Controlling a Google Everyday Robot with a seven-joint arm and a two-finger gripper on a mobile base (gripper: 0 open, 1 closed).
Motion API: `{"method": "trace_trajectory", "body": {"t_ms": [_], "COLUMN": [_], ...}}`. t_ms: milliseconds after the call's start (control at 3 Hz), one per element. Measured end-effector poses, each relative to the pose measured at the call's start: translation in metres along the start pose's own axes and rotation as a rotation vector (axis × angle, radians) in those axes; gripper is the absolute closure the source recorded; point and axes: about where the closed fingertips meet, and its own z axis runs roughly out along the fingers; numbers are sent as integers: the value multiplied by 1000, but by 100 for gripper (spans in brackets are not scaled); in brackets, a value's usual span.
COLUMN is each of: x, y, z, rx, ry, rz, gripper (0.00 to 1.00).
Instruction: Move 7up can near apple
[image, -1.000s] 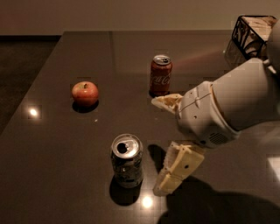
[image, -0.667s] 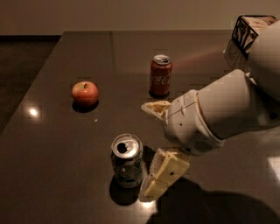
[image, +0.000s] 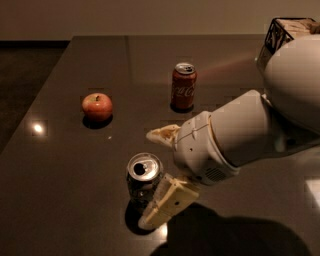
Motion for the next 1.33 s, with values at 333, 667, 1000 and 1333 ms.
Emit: {"method": "trace_trajectory", "body": {"t_ms": [333,667,1000,1333], "x": [-11,-17,-23,-41], "y": [4,-5,-24,-60], "z": [7,8,2,0], "rx": [-25,-33,-9,47], "ry": [-26,-41,-33,-42], "rz": [2,31,72,104], "gripper": [38,69,92,100]}}
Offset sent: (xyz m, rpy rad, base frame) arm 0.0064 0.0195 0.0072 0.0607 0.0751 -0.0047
